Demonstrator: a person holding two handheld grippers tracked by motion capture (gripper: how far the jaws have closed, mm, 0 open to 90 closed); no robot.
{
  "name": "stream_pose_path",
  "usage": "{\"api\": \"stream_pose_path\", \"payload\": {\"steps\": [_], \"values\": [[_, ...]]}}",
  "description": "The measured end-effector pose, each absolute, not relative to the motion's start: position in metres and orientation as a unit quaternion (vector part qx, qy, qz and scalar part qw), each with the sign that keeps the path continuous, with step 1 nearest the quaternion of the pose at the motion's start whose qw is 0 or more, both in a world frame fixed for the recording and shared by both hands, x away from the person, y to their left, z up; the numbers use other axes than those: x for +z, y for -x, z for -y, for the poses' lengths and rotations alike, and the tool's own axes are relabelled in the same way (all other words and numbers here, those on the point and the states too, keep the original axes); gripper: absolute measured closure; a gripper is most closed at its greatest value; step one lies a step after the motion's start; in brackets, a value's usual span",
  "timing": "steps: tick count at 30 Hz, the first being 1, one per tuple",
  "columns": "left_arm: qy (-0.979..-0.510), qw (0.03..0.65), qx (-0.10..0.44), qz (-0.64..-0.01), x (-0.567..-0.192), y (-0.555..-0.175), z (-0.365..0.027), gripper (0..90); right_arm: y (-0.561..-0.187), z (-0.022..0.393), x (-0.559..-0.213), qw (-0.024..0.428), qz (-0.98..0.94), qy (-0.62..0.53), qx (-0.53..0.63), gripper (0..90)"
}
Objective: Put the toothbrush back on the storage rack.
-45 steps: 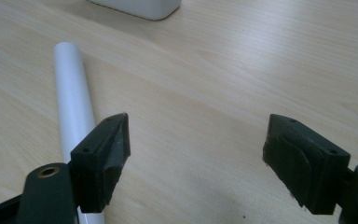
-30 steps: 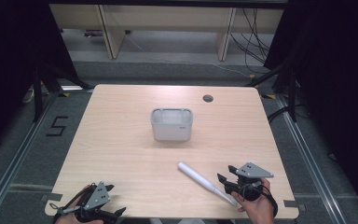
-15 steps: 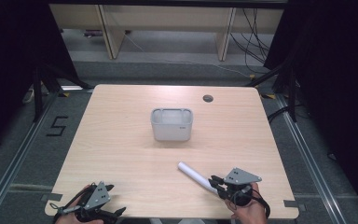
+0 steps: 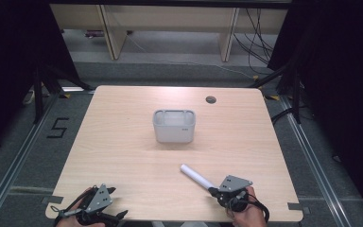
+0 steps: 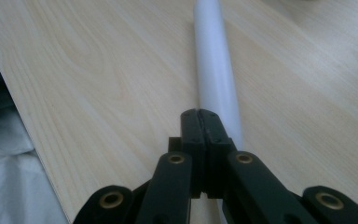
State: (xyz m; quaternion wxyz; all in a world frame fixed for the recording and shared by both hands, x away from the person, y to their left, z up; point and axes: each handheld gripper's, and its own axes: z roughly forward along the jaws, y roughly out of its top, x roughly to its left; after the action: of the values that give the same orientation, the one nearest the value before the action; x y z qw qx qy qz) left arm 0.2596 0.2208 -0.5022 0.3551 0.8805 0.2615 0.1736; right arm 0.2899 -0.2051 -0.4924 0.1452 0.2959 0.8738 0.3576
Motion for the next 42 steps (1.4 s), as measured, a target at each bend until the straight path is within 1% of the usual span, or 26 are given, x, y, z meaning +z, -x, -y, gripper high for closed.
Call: {"api": "stream_pose_path", "payload": {"steps": [4, 6, 8, 10, 12, 13, 19, 23, 24, 29, 31, 33, 35, 42], "values": [[-0.883, 0.353, 0.171, -0.258, -0.502, -0.259, -0.221, 15.6, -0.29, 0.206, -0.496, 0.14, -0.879, -0.297, 0.347, 90.0], [-0.879, 0.357, 0.172, -0.266, -0.502, -0.259, -0.221, 15.6, -0.291, 0.206, -0.497, 0.142, -0.882, -0.293, 0.342, 90.0], [-0.881, 0.355, 0.171, -0.263, -0.502, -0.258, -0.221, 15.7, -0.289, 0.207, -0.497, 0.133, -0.882, -0.305, 0.335, 90.0], [-0.881, 0.355, 0.17, -0.264, -0.502, -0.258, -0.221, 15.6, -0.29, 0.207, -0.499, 0.14, -0.88, -0.303, 0.336, 90.0], [-0.879, 0.356, 0.172, -0.267, -0.503, -0.259, -0.22, 15.6, -0.29, 0.209, -0.498, 0.132, -0.886, -0.305, 0.323, 90.0], [-0.88, 0.356, 0.174, -0.262, -0.502, -0.259, -0.221, 15.6, -0.291, 0.209, -0.5, 0.137, -0.884, -0.302, 0.329, 90.0], [-0.879, 0.357, 0.172, -0.267, -0.503, -0.259, -0.22, 15.6, -0.293, 0.217, -0.499, 0.139, -0.883, -0.314, 0.321, 90.0], [-0.884, 0.35, 0.174, -0.257, -0.502, -0.26, -0.221, 15.6, -0.294, 0.222, -0.499, 0.137, -0.878, -0.328, 0.32, 90.0], [-0.884, 0.35, 0.175, -0.257, -0.502, -0.26, -0.221, 15.6, -0.297, 0.224, -0.5, 0.146, -0.881, -0.316, 0.321, 90.0], [-0.886, 0.345, 0.176, -0.254, -0.502, -0.26, -0.221, 15.7, -0.3, 0.229, -0.5, 0.149, -0.876, -0.333, 0.315, 90.0], [-0.887, 0.345, 0.173, -0.252, -0.502, -0.259, -0.221, 15.7, -0.305, 0.232, -0.501, 0.159, -0.873, -0.335, 0.317, 90.0], [-0.888, 0.344, 0.172, -0.251, -0.502, -0.26, -0.221, 15.6, -0.304, 0.232, -0.5, 0.155, -0.87, -0.347, 0.313, 90.0], [-0.884, 0.349, 0.175, -0.258, -0.503, -0.26, -0.221, 15.6, -0.311, 0.233, -0.5, 0.168, -0.869, -0.344, 0.313, 90.0], [-0.887, 0.346, 0.173, -0.254, -0.502, -0.26, -0.221, 15.7, -0.324, 0.23, -0.501, 0.175, -0.867, -0.351, 0.307, 90.0]]}}
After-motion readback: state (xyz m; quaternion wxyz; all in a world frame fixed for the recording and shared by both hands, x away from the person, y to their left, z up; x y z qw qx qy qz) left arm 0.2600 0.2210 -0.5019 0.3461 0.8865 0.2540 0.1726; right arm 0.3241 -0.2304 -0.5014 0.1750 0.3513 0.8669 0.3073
